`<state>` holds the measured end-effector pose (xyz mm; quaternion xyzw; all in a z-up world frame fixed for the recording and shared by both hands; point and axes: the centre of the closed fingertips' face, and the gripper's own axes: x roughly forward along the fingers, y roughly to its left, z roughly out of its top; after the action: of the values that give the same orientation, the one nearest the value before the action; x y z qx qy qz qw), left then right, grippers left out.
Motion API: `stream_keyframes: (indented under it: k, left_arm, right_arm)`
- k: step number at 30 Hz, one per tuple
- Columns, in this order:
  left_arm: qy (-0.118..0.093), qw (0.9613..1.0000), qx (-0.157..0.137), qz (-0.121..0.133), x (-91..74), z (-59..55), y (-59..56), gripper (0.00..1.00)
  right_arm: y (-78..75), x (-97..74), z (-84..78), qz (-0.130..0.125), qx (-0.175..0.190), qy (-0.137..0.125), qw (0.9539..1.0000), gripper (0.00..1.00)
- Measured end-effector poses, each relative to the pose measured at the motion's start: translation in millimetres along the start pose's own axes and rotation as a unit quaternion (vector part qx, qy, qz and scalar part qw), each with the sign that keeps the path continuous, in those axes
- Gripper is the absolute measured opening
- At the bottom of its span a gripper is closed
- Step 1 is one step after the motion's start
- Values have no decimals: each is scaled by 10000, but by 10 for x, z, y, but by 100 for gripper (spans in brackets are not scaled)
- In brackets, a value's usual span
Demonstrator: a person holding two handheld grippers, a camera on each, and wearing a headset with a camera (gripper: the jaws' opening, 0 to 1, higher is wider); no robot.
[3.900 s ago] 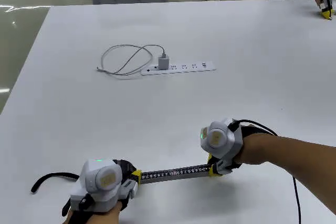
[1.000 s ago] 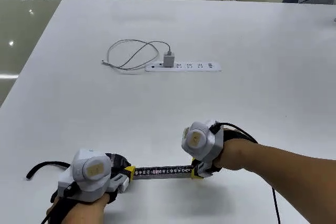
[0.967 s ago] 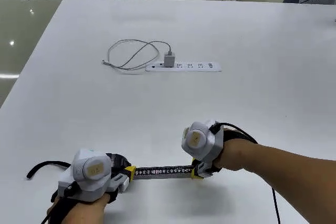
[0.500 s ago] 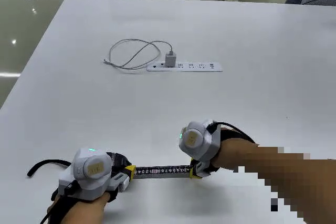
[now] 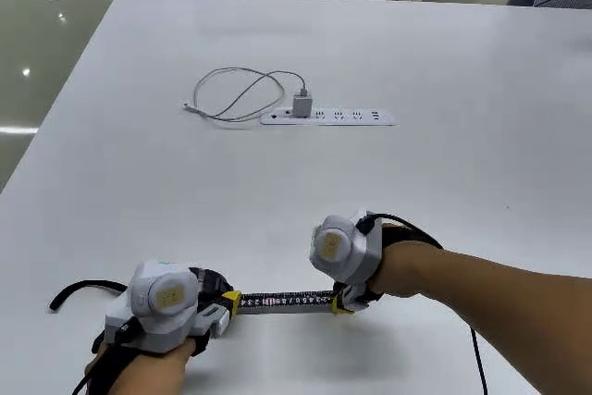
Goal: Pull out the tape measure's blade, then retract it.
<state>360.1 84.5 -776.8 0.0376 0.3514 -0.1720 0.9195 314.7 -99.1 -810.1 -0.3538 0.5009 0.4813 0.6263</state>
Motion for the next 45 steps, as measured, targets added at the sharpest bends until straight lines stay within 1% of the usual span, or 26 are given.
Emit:
stream_keyframes:
  k: [3,10,11,12,13,14,18,26,30,33,45]
  left_arm:
    - [2,10000,-2,0,-1,0,0,61]
    - [22,10000,-5,-12,1,1,1,61]
    - [28,10000,-8,-16,3,1,2,61]
    - [35,10000,-5,-23,3,1,1,61]
    - [34,10000,-5,-25,3,1,1,61]
    - [32,10000,-5,-26,4,0,2,61]
    - [41,10000,-7,-33,6,-1,2,61]
    - [62,10000,-32,-46,5,-6,0,61]
    - [50,10000,-35,-44,5,-8,0,61]
    - [64,10000,-35,-50,5,-9,-1,61]
    - [71,9999,-60,-45,6,-11,-2,61]
  right_arm:
    - [1,1,11,-15,61,-93,9999,9]
    - [1,12,34,-46,71,-26,10000,9]
    - [3,13,35,-44,55,-26,10000,9]
    - [10,14,40,-49,-55,-30,10000,9]
    - [13,13,40,-47,-34,-43,10000,9]
    - [10,13,44,-40,60,-49,10000,9]
    - [10,19,55,-64,21,-49,10000,9]
    - [10,23,84,-65,106,-141,9998,9]
    - [19,24,99,-71,70,-127,9999,9]
    - [20,26,109,-81,181,-159,9997,9]
    - [13,45,149,-87,194,-213,9995,9]
